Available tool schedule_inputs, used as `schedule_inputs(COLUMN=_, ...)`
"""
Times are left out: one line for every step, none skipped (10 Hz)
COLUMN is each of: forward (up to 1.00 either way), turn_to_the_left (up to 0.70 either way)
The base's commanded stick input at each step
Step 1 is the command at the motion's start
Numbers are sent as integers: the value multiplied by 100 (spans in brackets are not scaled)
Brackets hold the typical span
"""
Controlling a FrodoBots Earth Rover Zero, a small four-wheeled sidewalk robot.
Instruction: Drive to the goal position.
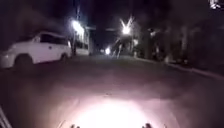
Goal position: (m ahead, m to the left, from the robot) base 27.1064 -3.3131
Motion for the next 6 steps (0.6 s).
schedule_inputs(forward=70, turn_to_the_left=0)
schedule_inputs(forward=70, turn_to_the_left=0)
schedule_inputs(forward=70, turn_to_the_left=0)
schedule_inputs(forward=70, turn_to_the_left=0)
schedule_inputs(forward=70, turn_to_the_left=0)
schedule_inputs(forward=70, turn_to_the_left=0)
